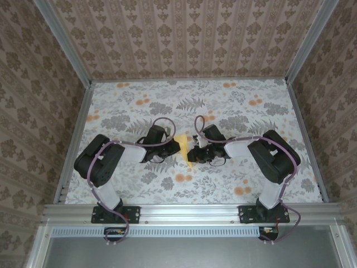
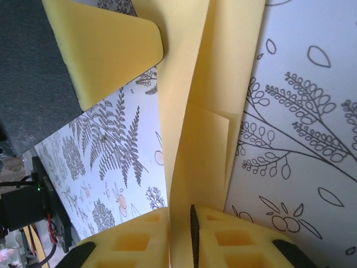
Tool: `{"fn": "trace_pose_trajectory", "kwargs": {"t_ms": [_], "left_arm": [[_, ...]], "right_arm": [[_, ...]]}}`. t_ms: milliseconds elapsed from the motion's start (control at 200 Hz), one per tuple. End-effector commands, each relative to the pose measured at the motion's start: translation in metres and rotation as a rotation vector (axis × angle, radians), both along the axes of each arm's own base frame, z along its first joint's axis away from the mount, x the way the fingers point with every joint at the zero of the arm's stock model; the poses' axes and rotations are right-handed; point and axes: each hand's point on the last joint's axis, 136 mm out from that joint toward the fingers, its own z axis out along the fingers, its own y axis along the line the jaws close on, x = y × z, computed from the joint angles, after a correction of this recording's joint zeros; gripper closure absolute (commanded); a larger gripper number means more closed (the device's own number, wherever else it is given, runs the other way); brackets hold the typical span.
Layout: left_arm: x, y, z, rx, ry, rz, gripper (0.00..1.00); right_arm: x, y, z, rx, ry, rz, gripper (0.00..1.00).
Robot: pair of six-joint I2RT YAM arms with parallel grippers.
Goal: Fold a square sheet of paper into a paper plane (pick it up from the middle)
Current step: Fold the wing for the fifth time at the center of the table.
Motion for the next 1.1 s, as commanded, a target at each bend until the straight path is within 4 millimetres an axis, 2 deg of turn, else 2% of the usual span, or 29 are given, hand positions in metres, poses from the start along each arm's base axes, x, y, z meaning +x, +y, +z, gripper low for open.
{"fn": "trace_pose_trajectory", "kwargs": {"t_ms": [0,260,480,720,1095], "left_arm": [[-0.002,0.000,-0.005,0.035,0.012,-0.020,0.90],[0.002,-0.005,0.030,-0.029,-0.094,-0.038,0.82],[-0.004,-0.008,0.043,-0.091,-0.153,-0.066,0.77],[-0.016,-0.019,0.032,-0.082,-0.132,-0.120,0.76],[-0.022,-0.031,0.014,-0.091,-0.095,-0.144,0.84]], "right_arm": [[-0.001,-0.001,0.002,-0.018,-0.008,0.008,0.87],[-0.003,-0.004,-0.014,0.003,0.083,-0.075,0.94],[-0.003,-0.006,-0.021,0.031,0.130,-0.143,0.95],[-0.004,-0.008,-0.023,0.022,0.137,-0.145,0.94],[-0.005,-0.011,-0.026,0.006,0.153,-0.155,0.94]]}}
